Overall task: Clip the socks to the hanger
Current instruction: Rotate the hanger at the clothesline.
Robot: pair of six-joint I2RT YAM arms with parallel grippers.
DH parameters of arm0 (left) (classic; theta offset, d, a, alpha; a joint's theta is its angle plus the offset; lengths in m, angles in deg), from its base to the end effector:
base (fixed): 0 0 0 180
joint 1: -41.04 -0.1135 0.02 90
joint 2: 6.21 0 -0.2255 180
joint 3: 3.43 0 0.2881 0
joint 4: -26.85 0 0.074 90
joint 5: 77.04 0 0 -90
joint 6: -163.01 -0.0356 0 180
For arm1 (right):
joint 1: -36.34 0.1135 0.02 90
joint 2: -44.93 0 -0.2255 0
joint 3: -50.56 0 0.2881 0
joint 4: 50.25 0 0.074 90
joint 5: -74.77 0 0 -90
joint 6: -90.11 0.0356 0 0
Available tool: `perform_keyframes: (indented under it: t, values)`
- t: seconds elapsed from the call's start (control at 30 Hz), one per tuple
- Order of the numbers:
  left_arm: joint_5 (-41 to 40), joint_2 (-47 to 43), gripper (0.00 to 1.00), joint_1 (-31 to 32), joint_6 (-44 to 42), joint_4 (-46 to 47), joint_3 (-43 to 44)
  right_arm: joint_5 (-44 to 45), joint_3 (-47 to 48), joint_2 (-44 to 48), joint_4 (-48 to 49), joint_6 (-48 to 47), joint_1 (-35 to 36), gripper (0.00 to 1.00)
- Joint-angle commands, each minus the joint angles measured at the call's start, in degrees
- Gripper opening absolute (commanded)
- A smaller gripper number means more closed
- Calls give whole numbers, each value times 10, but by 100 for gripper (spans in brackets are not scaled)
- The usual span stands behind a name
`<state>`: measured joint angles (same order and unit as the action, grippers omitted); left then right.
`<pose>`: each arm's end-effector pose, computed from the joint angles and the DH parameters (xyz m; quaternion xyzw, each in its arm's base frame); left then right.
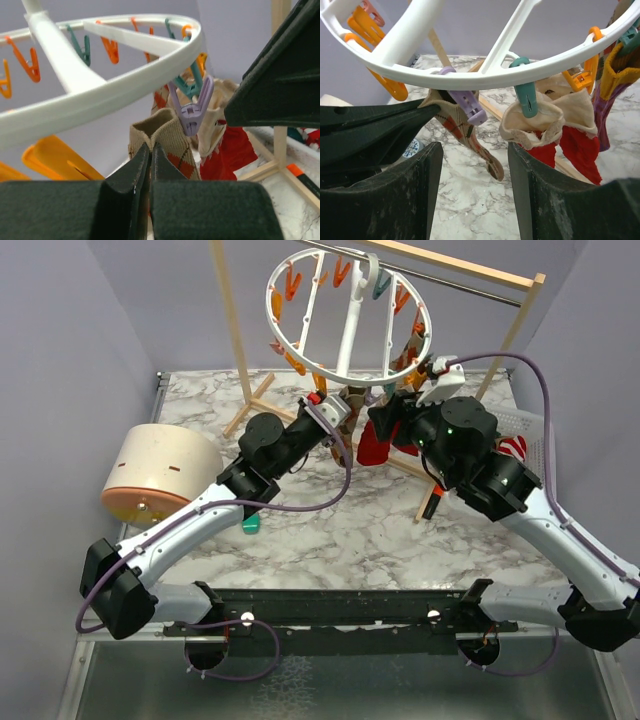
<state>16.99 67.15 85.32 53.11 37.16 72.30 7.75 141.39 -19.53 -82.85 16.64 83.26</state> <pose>0.2489 -0.2462 0.3655 0.3549 0.5143 -0.1863 0.7582 0.2062 0.2002 0.4333 -0.0629 0.7389 0.2179 0.6345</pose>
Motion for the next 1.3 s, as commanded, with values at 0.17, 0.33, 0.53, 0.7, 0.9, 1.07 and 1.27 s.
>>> perform_keyframes:
  t: [0.17, 0.33, 0.53, 0.7, 0.9, 1.07, 1.27]
  values:
    - [-99, -22, 0, 2, -45, 13, -38, 30, 31, -42, 14, 42, -1, 58]
    - [-109, -10, 0, 2, -51, 30, -21, 23, 35, -54, 35, 61, -1, 58]
    - [-110, -8, 0, 2, -55, 47, -17, 4, 45, -62, 50, 75, 1, 58]
    - [-93, -12, 0, 1, -54, 50, -16, 5, 52, -62, 45, 76, 4, 58]
    - [-42, -17, 0, 2, -30, 50, -14, -9, 60, -52, 20, 85, 5, 58]
    - [-4, -12, 0, 3, -8, 50, -6, -3, 56, -33, 5, 82, 5, 57]
    - [8, 6, 0, 16, 0, 50, 8, 4, 53, -12, -7, 72, 5, 57]
